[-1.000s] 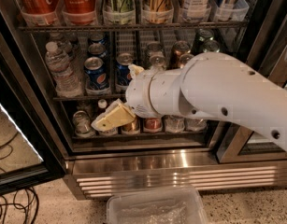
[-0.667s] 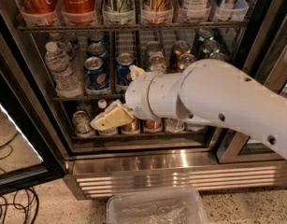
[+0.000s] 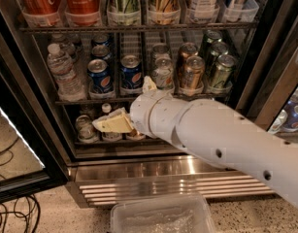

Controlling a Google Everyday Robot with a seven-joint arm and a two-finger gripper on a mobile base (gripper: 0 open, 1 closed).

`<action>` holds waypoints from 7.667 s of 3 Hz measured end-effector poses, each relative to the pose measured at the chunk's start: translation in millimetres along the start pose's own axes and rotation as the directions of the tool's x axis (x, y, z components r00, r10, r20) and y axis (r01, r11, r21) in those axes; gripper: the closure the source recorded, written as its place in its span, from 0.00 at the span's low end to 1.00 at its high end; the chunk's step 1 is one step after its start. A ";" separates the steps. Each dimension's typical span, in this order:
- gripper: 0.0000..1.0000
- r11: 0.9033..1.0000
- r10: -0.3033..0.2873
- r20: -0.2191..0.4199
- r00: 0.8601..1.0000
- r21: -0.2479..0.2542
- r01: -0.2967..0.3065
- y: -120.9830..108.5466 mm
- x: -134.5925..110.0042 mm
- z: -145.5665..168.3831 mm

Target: Pick pepsi can from middle shelf of fridge

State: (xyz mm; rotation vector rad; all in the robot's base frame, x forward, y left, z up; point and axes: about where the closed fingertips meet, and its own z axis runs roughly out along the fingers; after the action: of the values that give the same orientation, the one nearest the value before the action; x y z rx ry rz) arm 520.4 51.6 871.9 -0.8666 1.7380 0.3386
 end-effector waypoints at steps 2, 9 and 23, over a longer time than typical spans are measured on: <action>0.00 0.995 0.084 0.108 0.991 0.044 -0.089 2.7 -2.1 34.5; 0.17 0.962 0.099 0.215 0.972 0.228 -0.149 -39.8 10.6 56.6; 0.96 0.858 -0.027 0.236 0.971 0.504 -0.099 -117.0 7.5 107.6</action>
Offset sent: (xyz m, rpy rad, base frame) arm 0.0165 0.0143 -0.0067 0.0831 -0.0338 -0.0414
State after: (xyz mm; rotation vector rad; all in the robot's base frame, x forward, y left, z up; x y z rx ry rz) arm 677.1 34.2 850.2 -0.3843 1.5147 -0.0101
